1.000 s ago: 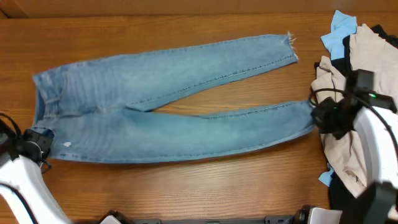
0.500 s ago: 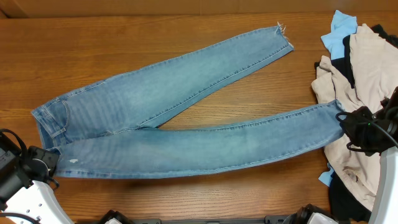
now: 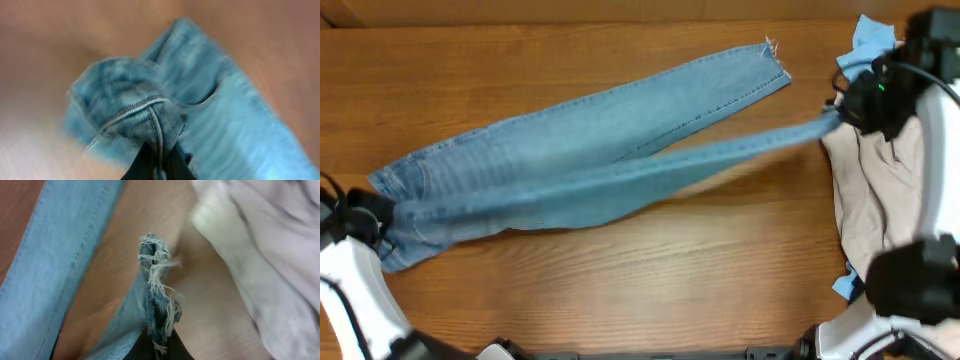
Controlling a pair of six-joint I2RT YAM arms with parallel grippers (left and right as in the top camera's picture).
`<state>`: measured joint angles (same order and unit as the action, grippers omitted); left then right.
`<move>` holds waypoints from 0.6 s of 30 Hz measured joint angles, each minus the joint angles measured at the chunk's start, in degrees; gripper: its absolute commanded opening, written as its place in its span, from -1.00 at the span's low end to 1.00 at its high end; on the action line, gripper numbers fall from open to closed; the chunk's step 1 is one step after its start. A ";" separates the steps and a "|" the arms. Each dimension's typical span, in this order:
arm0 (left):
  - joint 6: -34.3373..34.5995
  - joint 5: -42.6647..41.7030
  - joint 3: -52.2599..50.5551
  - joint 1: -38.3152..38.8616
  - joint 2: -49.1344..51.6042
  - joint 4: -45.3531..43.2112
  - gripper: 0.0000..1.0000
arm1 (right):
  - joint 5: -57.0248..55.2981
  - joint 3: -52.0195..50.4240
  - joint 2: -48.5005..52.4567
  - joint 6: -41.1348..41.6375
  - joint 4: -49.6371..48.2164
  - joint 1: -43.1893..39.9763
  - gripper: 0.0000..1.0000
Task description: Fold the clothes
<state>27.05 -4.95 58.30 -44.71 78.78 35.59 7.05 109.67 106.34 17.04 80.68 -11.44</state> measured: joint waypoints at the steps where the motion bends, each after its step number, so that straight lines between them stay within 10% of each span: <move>1: 0.02 -0.94 0.04 0.57 2.12 -2.75 -0.92 | -0.26 1.53 2.01 -0.17 -0.57 0.90 -0.92; 18: 0.04 -2.56 0.04 6.95 11.80 -23.41 -0.92 | -2.97 5.53 14.86 -0.57 -19.71 5.97 -0.92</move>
<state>27.09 -7.51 58.35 -37.76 90.59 12.19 4.08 115.20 121.21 16.47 60.97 -5.48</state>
